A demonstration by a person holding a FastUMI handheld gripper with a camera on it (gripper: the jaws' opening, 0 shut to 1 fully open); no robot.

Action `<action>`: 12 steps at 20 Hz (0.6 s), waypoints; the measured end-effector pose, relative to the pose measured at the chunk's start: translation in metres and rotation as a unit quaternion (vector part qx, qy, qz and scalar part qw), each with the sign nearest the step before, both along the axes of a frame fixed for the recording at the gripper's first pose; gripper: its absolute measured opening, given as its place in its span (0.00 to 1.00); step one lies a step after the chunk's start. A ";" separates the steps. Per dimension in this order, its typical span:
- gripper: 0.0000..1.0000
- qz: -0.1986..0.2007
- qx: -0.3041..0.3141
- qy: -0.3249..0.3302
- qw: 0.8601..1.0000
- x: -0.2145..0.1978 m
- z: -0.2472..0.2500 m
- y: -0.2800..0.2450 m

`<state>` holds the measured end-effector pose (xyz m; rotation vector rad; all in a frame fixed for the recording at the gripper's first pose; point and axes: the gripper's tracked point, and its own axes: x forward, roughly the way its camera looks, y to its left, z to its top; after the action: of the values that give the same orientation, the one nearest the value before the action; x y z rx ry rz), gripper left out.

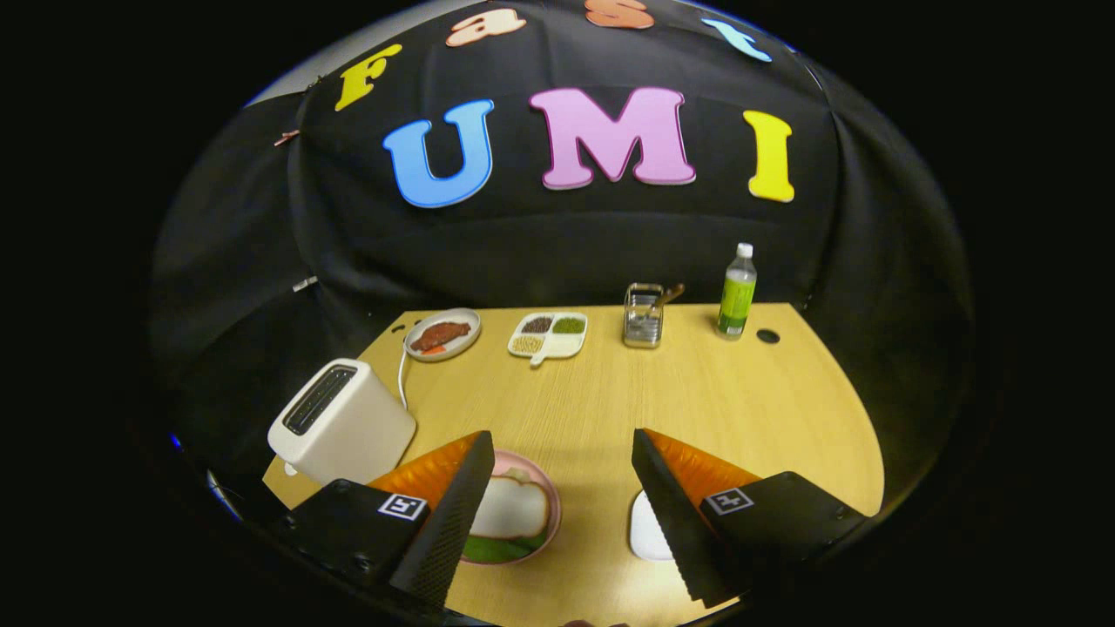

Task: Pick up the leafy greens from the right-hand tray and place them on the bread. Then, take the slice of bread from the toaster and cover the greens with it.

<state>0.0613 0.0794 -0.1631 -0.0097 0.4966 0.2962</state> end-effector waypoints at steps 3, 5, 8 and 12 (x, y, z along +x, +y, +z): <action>0.99 0.006 -0.016 -0.057 0.998 0.003 0.053 -0.017; 0.99 0.012 -0.006 -0.089 0.996 0.001 0.088 -0.021; 0.99 0.009 0.005 -0.114 0.993 -0.006 0.114 -0.040; 0.99 -0.009 0.019 -0.131 0.991 -0.019 0.132 -0.082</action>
<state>0.0422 -0.0025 -0.0311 -0.0069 0.2304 0.2826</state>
